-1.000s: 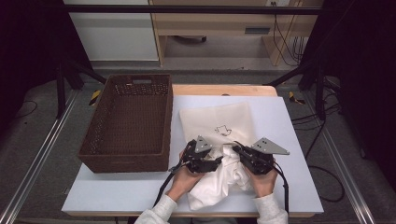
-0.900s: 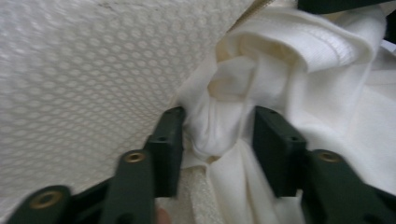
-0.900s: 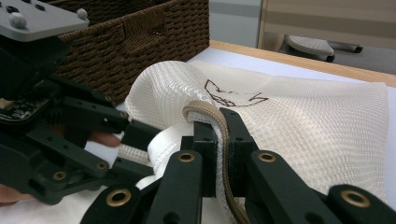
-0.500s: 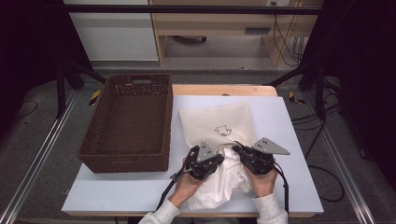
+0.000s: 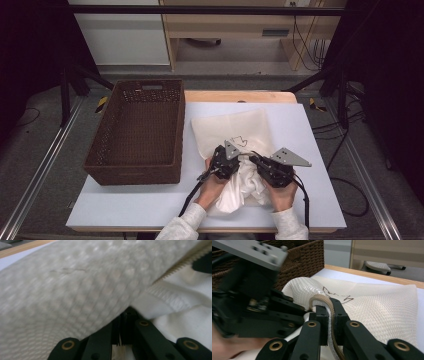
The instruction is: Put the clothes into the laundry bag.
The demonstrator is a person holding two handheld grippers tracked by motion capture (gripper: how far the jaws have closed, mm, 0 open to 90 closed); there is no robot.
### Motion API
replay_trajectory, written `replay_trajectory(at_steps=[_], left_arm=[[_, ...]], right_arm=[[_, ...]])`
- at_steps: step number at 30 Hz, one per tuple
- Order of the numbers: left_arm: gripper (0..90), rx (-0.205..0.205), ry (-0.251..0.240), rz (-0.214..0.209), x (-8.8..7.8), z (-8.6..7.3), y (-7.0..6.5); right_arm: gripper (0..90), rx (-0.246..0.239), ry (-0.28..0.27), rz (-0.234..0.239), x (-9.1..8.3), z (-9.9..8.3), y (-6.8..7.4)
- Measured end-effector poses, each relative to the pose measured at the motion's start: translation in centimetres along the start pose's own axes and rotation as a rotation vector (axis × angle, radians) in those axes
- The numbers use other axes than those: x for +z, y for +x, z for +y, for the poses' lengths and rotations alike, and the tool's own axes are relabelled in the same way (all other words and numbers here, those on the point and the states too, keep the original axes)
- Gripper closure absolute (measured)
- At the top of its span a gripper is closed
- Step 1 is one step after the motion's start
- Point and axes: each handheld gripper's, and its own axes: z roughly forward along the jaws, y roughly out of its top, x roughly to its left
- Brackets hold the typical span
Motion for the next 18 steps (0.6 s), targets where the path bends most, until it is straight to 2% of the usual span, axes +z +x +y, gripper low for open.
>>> replay_trajectory(at_steps=[2,4,5,6,7,8,10,12,14,16,17,18], left_arm=[[71.7,0.007,-0.006,-0.007,-0.5,0.0,0.0],[62.8,0.035,-0.021,-0.022,-2.3,0.0,-0.1],[56.8,0.035,-0.021,-0.022,-2.3,0.0,-0.1],[48.8,0.052,-0.027,-0.026,-3.8,0.0,-0.2],[40.3,0.053,-0.02,-0.04,-4.5,-0.1,-0.2],[34.8,0.053,-0.02,-0.04,-4.5,-0.1,-0.2],[27.5,0.064,0.015,-0.069,-6.4,-0.8,-0.4],[25.5,0.065,0.032,-0.085,-6.9,-1.2,-0.5],[25.1,0.07,0.066,-0.107,-7.4,-2.4,-0.8],[25.8,0.059,0.093,-0.136,-7.5,-3.8,-1.3],[28.1,0.065,0.106,-0.137,-7.3,-4.5,-1.5],[37.9,0.084,0.105,-0.112,-6.8,-5.4,-2.1]], right_arm=[[86.8,0.001,0.002,-0.011,0.0,0.0,-0.2],[86.7,0.004,0.001,-0.013,-0.1,-0.1,-0.3],[86.7,0.004,0.001,-0.013,-0.1,-0.1,-0.3],[86.8,0.002,-0.002,-0.013,-0.2,-0.1,-0.4],[86.7,0.002,-0.001,-0.014,-0.3,0.0,-0.4],[86.7,0.002,-0.001,-0.014,-0.3,0.0,-0.4],[86.6,0.006,-0.001,-0.013,-0.3,0.0,-0.5],[86.6,-0.001,0.003,-0.013,-0.3,0.0,-0.5],[86.6,-0.004,0.005,-0.013,-0.3,-0.1,-0.4],[86.6,-0.007,0.007,-0.013,-0.3,-0.1,-0.4],[86.6,-0.009,0.006,-0.014,-0.2,-0.1,-0.4],[86.6,-0.006,0.01,-0.01,-0.1,-0.2,-0.4]])
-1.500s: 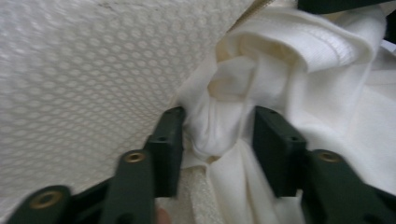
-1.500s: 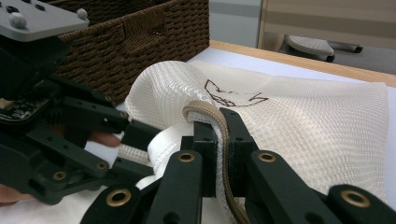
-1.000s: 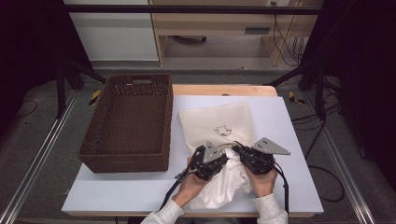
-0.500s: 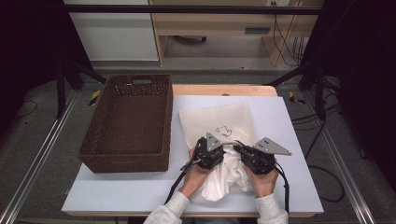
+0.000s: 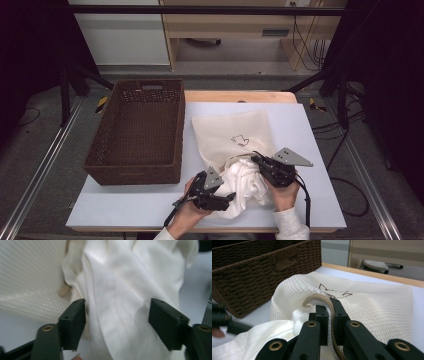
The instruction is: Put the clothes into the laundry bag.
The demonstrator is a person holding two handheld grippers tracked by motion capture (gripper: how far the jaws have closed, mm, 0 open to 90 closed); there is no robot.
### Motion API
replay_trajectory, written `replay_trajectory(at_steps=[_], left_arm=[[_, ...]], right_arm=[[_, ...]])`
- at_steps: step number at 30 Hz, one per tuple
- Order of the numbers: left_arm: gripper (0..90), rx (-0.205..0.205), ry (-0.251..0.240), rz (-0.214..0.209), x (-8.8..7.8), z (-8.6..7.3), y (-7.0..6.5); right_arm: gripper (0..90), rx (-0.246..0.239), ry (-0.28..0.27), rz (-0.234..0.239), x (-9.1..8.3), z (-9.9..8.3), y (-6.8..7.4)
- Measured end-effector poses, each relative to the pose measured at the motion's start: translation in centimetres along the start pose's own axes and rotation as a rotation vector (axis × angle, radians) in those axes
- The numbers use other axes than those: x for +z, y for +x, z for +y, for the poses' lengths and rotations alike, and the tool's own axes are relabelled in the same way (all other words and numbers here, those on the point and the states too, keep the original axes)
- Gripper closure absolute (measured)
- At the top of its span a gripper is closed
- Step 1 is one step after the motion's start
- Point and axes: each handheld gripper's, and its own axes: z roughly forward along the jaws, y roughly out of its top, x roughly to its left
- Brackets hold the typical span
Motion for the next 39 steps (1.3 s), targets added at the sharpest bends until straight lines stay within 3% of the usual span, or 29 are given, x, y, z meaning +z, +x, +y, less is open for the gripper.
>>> replay_trajectory(at_steps=[3,5,13,19,23,24,25,26,28,29,34,36,37,38,39], left_arm=[[62.6,-0.002,-0.028,0.002,0.1,0.3,-0.2],[73.9,-0.004,-0.042,0.0,-0.1,0.6,-0.3],[78.2,0.021,-0.086,-0.017,1.2,4.5,-1.6],[78.2,0.026,-0.114,-0.004,2.0,6.5,-1.6],[78.3,0.028,-0.103,0.045,3.2,7.5,-1.3],[78.3,0.037,-0.073,0.104,4.3,7.6,-0.7],[78.2,0.037,-0.073,0.104,4.3,7.6,-0.7],[78.2,0.031,-0.048,0.132,5.1,7.5,-0.1],[77.8,-0.007,-0.02,0.16,6.2,7.2,1.0],[77.6,-0.029,-0.043,0.127,6.2,6.9,1.9],[70.9,-0.004,-0.068,0.105,5.6,6.4,1.9],[49.0,-0.015,-0.069,0.084,4.5,6.1,1.9],[42.2,-0.015,-0.069,0.084,4.5,6.1,1.9],[42.2,-0.023,-0.066,0.064,4.0,6.1,2.0],[33.1,-0.037,-0.066,0.027,2.9,5.8,2.0]], right_arm=[[86.6,-0.01,0.007,0.001,0.2,-0.1,0.2],[86.6,-0.011,0.01,0.001,0.3,-0.1,0.2],[86.8,0.006,0.003,0.008,0.1,0.0,0.1],[86.8,0.019,-0.006,0.014,-0.1,0.1,0.0],[86.8,0.025,-0.012,0.018,-0.3,0.1,-0.1],[86.9,0.028,-0.015,0.021,-0.4,0.2,-0.1],[86.9,0.028,-0.015,0.021,-0.4,0.2,-0.1],[86.9,0.029,-0.017,0.029,-0.4,0.2,-0.1],[86.9,0.02,-0.017,0.024,-0.3,0.3,0.3],[86.8,0.015,-0.015,0.018,-0.3,0.4,0.3],[86.8,0.028,-0.01,0.018,-0.2,0.2,0.0],[86.7,0.018,-0.006,0.009,-0.2,0.1,0.1],[86.7,0.018,-0.006,0.009,-0.2,0.1,0.1],[86.7,0.018,-0.006,0.01,-0.1,0.1,0.0],[86.6,0.017,-0.005,0.011,-0.1,0.0,-0.1]])
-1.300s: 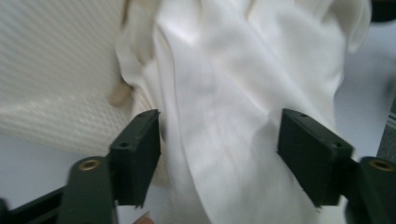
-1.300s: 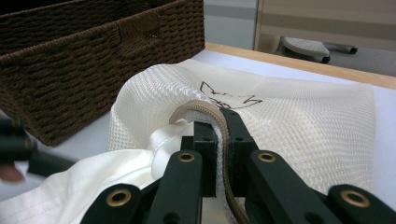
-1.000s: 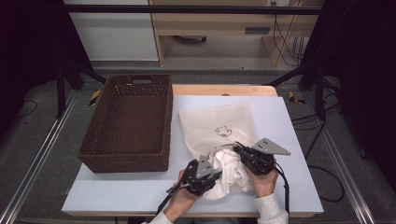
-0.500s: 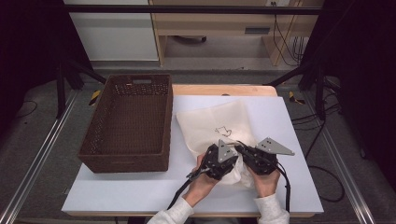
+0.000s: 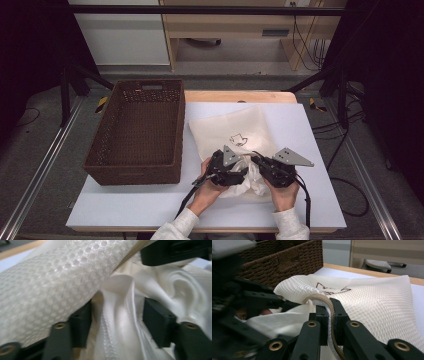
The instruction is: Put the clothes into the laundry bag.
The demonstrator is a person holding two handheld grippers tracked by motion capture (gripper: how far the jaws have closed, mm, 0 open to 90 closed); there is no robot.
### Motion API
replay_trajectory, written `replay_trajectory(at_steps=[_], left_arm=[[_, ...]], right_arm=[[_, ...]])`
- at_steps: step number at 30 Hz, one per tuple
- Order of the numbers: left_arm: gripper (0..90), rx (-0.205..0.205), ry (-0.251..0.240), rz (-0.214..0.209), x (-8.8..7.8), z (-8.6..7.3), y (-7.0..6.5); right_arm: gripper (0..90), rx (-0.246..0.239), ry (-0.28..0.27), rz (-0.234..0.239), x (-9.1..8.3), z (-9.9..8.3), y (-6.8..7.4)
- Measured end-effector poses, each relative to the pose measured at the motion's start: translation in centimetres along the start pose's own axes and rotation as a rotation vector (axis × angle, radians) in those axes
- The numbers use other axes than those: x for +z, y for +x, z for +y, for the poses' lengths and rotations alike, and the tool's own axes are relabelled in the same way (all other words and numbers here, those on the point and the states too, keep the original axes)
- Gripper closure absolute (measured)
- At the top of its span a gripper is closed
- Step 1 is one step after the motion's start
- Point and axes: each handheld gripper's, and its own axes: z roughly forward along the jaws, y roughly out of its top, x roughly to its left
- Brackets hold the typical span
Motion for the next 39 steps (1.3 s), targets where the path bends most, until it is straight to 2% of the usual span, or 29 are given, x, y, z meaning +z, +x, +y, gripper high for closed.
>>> replay_trajectory(at_steps=[2,3,6,7,9,11,12,13,14,15,19,22,23,24,26,27,28,31,33,34,36,37,39], left_arm=[[27.0,0.004,0.005,-0.017,-0.6,-0.2,-0.1],[25.6,0.037,0.025,-0.024,-1.8,-0.9,-0.4],[26.5,0.038,0.033,-0.033,-3.4,-2.4,-0.5],[28.4,0.038,0.033,-0.033,-3.4,-2.4,-0.5],[39.2,0.04,0.032,-0.029,-4.1,-3.6,-0.4],[58.6,0.041,0.03,-0.024,-4.2,-3.8,-0.4],[65.9,0.047,0.02,-0.015,-4.2,-3.9,-0.4],[71.9,0.03,-0.011,-0.037,-4.5,-3.5,-0.5],[75.1,0.03,-0.011,-0.037,-4.5,-3.5,-0.5],[78.4,0.041,-0.042,-0.039,-4.8,-2.7,-1.0],[81.0,0.073,-0.073,-0.045,-5.0,-1.0,-1.9],[82.0,0.097,-0.074,-0.044,-4.1,0.6,-2.8],[82.3,0.113,-0.06,-0.039,-2.8,1.3,-3.3],[82.6,0.113,-0.06,-0.039,-2.8,1.3,-3.3],[82.6,0.119,-0.039,-0.038,-1.2,1.7,-3.3],[82.5,0.092,-0.016,-0.049,0.5,1.6,-3.1],[82.3,0.092,-0.016,-0.049,0.5,1.6,-3.1],[81.5,0.081,-0.01,-0.054,2.8,1.1,-2.7],[81.5,0.086,-0.03,-0.043,4.1,0.8,-2.5],[81.8,0.061,-0.056,-0.018,5.0,0.9,-2.1],[81.3,0.038,-0.073,0.017,5.4,1.1,-1.6],[80.8,0.038,-0.073,0.017,5.4,1.1,-1.6],[79.6,0.012,-0.082,0.015,5.3,0.9,-1.4]], right_arm=[[86.6,-0.003,0.002,-0.002,0.0,0.0,0.0],[86.5,-0.01,0.002,-0.006,-0.1,0.0,0.0],[86.5,-0.008,0.001,-0.009,-0.2,0.0,-0.1],[86.5,-0.008,0.001,-0.009,-0.2,0.0,-0.1],[86.5,-0.011,0.006,-0.01,-0.1,0.0,-0.1],[86.5,-0.015,0.009,-0.008,0.1,-0.1,0.0],[86.5,-0.019,0.011,-0.007,0.1,-0.1,0.1],[86.5,-0.019,0.011,-0.008,0.2,-0.1,0.1],[86.6,-0.018,0.011,-0.007,0.2,-0.1,0.1],[86.5,-0.014,0.01,-0.007,0.2,-0.1,0.1],[86.6,-0.016,0.007,-0.005,0.1,-0.1,0.1],[86.5,-0.017,0.003,-0.005,0.0,0.0,0.1],[86.6,-0.015,0.001,-0.005,0.0,0.1,0.1],[86.6,-0.015,0.001,-0.005,0.0,0.1,0.1],[86.6,-0.012,-0.002,0.001,-0.1,0.1,0.0],[86.6,-0.009,-0.003,-0.001,-0.2,0.1,0.0],[86.6,-0.009,-0.003,-0.001,-0.2,0.1,0.0],[86.7,-0.007,-0.005,-0.002,-0.2,0.2,0.0],[86.8,-0.005,-0.004,-0.001,-0.3,0.2,0.0],[86.8,0.004,-0.007,0.0,-0.4,0.2,-0.1],[86.8,0.01,-0.011,-0.007,-0.6,0.3,-0.2],[86.8,0.01,-0.011,-0.007,-0.6,0.3,-0.2],[86.8,0.014,-0.012,-0.008,-0.6,0.2,-0.4]])
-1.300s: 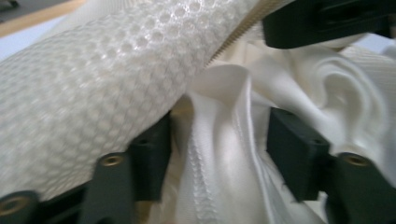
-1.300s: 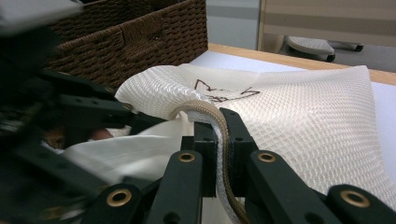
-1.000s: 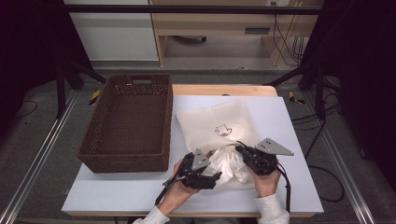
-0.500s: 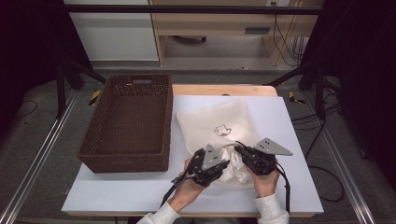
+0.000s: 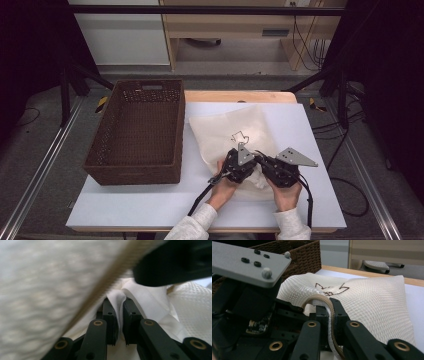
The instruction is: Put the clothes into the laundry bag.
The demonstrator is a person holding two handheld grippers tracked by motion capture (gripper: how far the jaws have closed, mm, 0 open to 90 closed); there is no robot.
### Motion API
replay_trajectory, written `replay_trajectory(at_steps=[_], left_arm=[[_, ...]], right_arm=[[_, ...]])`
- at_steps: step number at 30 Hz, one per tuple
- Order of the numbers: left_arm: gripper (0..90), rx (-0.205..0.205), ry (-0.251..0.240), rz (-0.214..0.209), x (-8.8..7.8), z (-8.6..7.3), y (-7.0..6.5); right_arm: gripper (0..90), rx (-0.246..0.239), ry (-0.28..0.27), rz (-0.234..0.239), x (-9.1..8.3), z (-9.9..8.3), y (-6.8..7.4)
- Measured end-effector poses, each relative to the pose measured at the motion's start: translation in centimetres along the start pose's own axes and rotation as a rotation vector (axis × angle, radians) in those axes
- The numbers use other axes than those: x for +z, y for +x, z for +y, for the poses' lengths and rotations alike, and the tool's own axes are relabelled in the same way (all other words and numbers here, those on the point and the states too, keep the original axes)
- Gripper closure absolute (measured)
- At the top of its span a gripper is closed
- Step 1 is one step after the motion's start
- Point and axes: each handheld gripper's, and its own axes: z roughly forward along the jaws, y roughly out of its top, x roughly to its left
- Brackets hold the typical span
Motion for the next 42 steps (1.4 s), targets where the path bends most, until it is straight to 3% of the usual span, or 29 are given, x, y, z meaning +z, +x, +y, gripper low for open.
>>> replay_trajectory(at_steps=[2,3,4,5,6,7,8,9,10,11,12,13,14,17,20,22,23,25,26,30,33,35,37,38,40,42], left_arm=[[69.5,-0.001,-0.003,-0.003,-0.3,-0.1,-0.1],[69.5,-0.001,-0.001,-0.019,-0.9,-0.1,-0.3],[47.5,0.029,0.028,-0.039,-2.2,0.1,-0.8],[41.1,0.029,0.028,-0.039,-2.2,0.1,-0.8],[36.8,0.08,0.035,-0.01,-4.0,0.1,-1.3],[34.2,0.08,0.035,-0.01,-4.0,0.1,-1.3],[33.6,0.101,0.018,0.002,-6.2,-0.1,-1.0],[34.4,0.101,0.018,0.002,-6.2,-0.1,-1.0],[35.1,0.076,-0.009,0.017,-8.2,-0.5,-0.2],[36.7,0.076,-0.009,0.017,-8.2,-0.5,-0.2],[38.5,0.039,-0.01,0.041,-9.6,-1.2,1.0],[38.9,0.039,-0.01,0.041,-9.6,-1.2,1.0],[40.6,-0.001,0.016,0.054,-10.2,-2.0,2.1],[45.3,-0.037,0.049,0.053,-10.3,-3.0,2.9],[47.6,-0.07,0.109,0.024,-9.4,-4.0,3.4],[64.2,-0.068,0.136,0.018,-8.8,-4.4,3.3],[64.2,-0.066,0.143,0.024,-8.7,-4.5,3.2],[81.2,-0.056,0.149,0.039,-9.2,-4.7,3.0],[82.7,-0.056,0.149,0.039,-9.2,-4.7,3.0],[83.4,-0.033,0.157,0.059,-11.3,-5.2,2.4],[82.6,-0.022,0.159,0.061,-13.1,-6.8,1.8],[81.8,-0.025,0.159,0.06,-13.2,-7.2,1.7],[70.5,-0.016,0.155,0.073,-13.1,-7.8,1.7],[70.5,-0.024,0.149,0.072,-12.8,-7.9,1.9],[57.3,-0.052,0.152,0.032,-12.1,-7.8,2.4],[54.2,-0.072,0.148,0.012,-10.8,-7.5,2.9]], right_arm=[[86.8,0.0,0.003,0.001,0.1,-0.1,0.0],[86.8,0.0,0.003,0.001,0.1,-0.1,0.0],[86.7,-0.01,0.009,-0.001,0.2,-0.1,0.1],[86.7,-0.01,0.009,-0.001,0.2,-0.1,0.1],[86.7,-0.008,0.014,-0.002,0.3,-0.2,0.1],[86.7,-0.008,0.014,-0.002,0.3,-0.2,0.1],[86.7,-0.016,0.015,-0.007,0.3,-0.2,0.1],[86.7,-0.016,0.015,-0.007,0.3,-0.2,0.1],[86.7,-0.014,0.015,-0.008,0.2,-0.2,0.1],[86.7,-0.013,0.016,-0.008,0.2,-0.2,0.1],[86.7,-0.013,0.015,-0.009,0.3,-0.2,0.1],[86.7,-0.013,0.015,-0.009,0.3,-0.2,0.1],[86.7,-0.018,0.017,-0.01,0.3,-0.2,0.1],[86.7,-0.019,0.018,-0.01,0.3,-0.3,0.2],[86.7,-0.02,0.023,-0.011,0.4,-0.3,0.2],[86.7,-0.022,0.027,-0.011,0.5,-0.3,0.2],[86.7,-0.022,0.027,-0.011,0.5,-0.3,0.2],[86.7,-0.031,0.028,-0.015,0.4,-0.3,0.2],[86.7,-0.031,0.028,-0.015,0.4,-0.3,0.2],[86.7,-0.033,0.028,-0.013,0.3,-0.3,0.3],[86.6,-0.036,0.035,-0.014,0.3,-0.3,0.7],[86.6,-0.038,0.038,-0.013,0.5,-0.3,0.8],[86.6,-0.048,0.045,-0.011,0.7,-0.3,1.2],[86.6,-0.052,0.049,-0.011,0.8,-0.3,1.4],[86.6,-0.059,0.054,-0.014,1.0,-0.4,1.6],[86.6,-0.06,0.055,-0.015,1.0,-0.4,1.6]])
